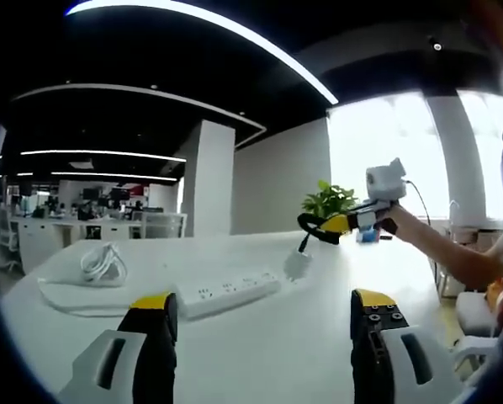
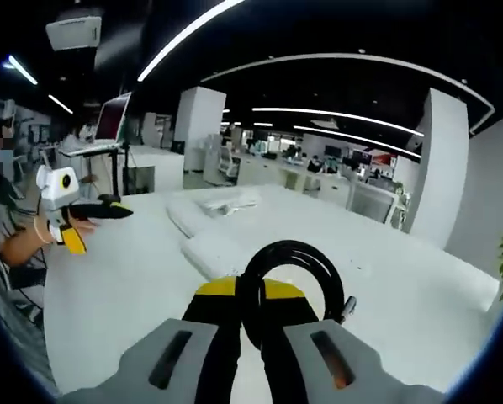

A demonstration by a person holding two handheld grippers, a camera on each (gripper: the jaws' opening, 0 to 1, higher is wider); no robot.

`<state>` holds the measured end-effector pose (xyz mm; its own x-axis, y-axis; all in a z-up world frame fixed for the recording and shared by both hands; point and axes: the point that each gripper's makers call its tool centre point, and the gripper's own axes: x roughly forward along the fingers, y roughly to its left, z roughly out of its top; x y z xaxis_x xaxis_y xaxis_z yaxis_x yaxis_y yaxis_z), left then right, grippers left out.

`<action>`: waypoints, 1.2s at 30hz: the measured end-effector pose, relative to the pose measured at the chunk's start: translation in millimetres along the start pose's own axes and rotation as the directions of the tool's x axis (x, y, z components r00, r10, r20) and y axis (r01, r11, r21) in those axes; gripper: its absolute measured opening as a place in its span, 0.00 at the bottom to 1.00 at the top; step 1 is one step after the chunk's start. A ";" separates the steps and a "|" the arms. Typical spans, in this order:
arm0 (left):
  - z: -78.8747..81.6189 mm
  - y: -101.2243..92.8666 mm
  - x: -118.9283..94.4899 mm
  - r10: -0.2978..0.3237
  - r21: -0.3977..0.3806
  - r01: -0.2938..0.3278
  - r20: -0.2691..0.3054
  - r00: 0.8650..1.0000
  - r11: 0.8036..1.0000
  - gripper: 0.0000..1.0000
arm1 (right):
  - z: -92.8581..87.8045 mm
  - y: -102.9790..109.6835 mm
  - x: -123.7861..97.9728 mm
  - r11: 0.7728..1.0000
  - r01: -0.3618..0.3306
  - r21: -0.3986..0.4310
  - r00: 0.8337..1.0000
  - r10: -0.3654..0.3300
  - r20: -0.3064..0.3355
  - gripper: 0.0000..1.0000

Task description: Straighten the power strip on the desk, plug the charger into it

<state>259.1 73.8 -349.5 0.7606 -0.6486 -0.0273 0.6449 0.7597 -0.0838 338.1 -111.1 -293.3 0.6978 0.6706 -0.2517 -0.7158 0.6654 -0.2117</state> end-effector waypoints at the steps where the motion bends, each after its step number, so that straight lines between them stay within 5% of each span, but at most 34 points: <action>1: 0.7 -0.3 1.7 -0.003 0.005 0.003 -0.002 1.000 1.000 0.86 | 2.4 1.3 0.4 1.000 -0.003 -0.001 1.000 0.003 0.004 0.05; 13: 11.5 2.3 26.9 -0.036 0.014 0.036 0.014 0.999 0.999 0.90 | 24.6 17.1 7.6 0.998 -0.019 -0.053 0.999 0.021 0.042 0.05; 26: 13.9 3.9 77.9 -0.101 0.135 0.103 -0.024 0.995 0.986 0.99 | 33.3 30.1 10.8 0.996 -0.080 -0.050 0.995 0.083 0.062 0.05; 33: 14.0 -5.2 102.4 -0.190 0.149 0.195 -0.044 0.981 0.969 0.99 | 35.6 32.8 13.4 0.993 -0.091 -0.081 0.994 0.096 0.051 0.05; 36: 14.5 -10.5 110.5 -0.262 0.164 0.269 -0.062 0.963 0.949 0.99 | 38.3 35.5 13.9 0.990 -0.099 -0.101 0.993 0.104 0.049 0.05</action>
<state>337.4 -5.2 -337.2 0.5591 -0.8265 -0.0663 0.8287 0.5544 0.0767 323.4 -65.6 -268.2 0.6198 0.7514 -0.2262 -0.7802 0.5591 -0.2805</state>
